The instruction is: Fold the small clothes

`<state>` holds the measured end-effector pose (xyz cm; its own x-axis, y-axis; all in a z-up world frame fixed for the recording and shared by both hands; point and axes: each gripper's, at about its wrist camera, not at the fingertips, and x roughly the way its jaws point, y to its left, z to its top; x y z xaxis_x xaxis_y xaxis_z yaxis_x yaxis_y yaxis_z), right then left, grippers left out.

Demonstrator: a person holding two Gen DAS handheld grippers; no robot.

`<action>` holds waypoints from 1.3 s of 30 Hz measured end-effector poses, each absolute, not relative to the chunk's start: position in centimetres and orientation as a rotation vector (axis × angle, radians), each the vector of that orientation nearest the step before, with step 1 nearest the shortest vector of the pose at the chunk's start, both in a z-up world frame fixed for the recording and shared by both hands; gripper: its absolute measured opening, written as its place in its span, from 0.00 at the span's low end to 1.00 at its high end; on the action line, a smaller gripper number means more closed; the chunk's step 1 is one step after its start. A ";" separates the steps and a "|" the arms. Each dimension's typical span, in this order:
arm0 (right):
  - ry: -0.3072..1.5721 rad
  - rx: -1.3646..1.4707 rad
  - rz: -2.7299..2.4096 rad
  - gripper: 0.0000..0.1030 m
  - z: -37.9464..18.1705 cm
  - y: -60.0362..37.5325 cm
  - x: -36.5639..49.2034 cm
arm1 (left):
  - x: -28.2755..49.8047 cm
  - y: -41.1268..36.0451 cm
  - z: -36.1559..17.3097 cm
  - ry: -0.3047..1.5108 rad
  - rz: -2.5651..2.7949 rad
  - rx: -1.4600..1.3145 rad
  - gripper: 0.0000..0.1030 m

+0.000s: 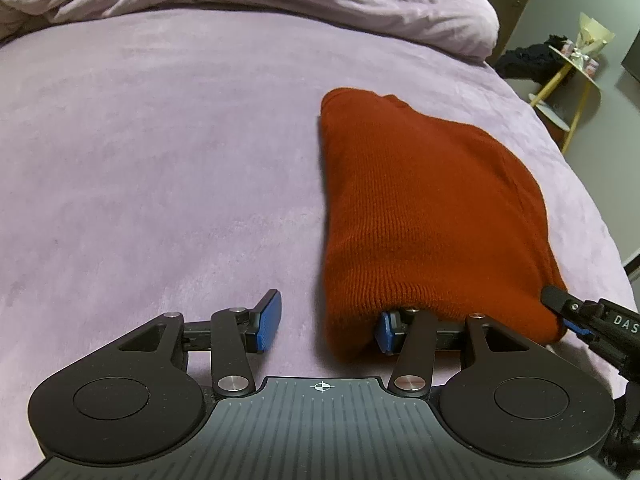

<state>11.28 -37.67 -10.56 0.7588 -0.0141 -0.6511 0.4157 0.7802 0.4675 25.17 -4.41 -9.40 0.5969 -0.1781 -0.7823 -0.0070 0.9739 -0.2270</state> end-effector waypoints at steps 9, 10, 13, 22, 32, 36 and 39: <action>0.711 0.408 -0.256 0.21 -9.7 -36.0 11.5 | 24.9 -2.4 -10.0 0.949 -0.134 -0.261 0.59; 0.713 0.399 -0.246 0.24 -9.6 -36.0 11.4 | 24.7 -2.0 -10.0 0.950 -0.145 -0.268 0.60; 0.709 0.388 -0.237 0.39 -9.0 -36.5 10.6 | 24.0 -0.5 -9.5 0.941 -0.167 -0.261 0.63; 0.694 0.494 -0.269 0.46 -8.2 -39.8 9.2 | 24.0 3.0 -7.2 0.850 -0.070 -0.231 0.62; 0.668 0.664 -0.173 0.52 -8.1 -39.2 10.4 | 24.7 0.6 -8.8 0.924 -0.288 -0.414 0.65; 0.669 0.703 -0.168 0.52 -8.0 -38.6 9.4 | 23.5 -1.2 -10.1 0.952 -0.285 -0.332 0.65; 0.656 0.799 -0.161 0.52 -8.6 -38.5 7.9 | 23.4 -2.5 -10.3 0.956 -0.282 -0.286 0.65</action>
<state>7.90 -38.46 -8.62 0.7917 0.1060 -0.6016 0.3722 0.6972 0.6127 23.41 -2.47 -10.26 0.5465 -0.3587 -0.7567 0.1093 0.9265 -0.3602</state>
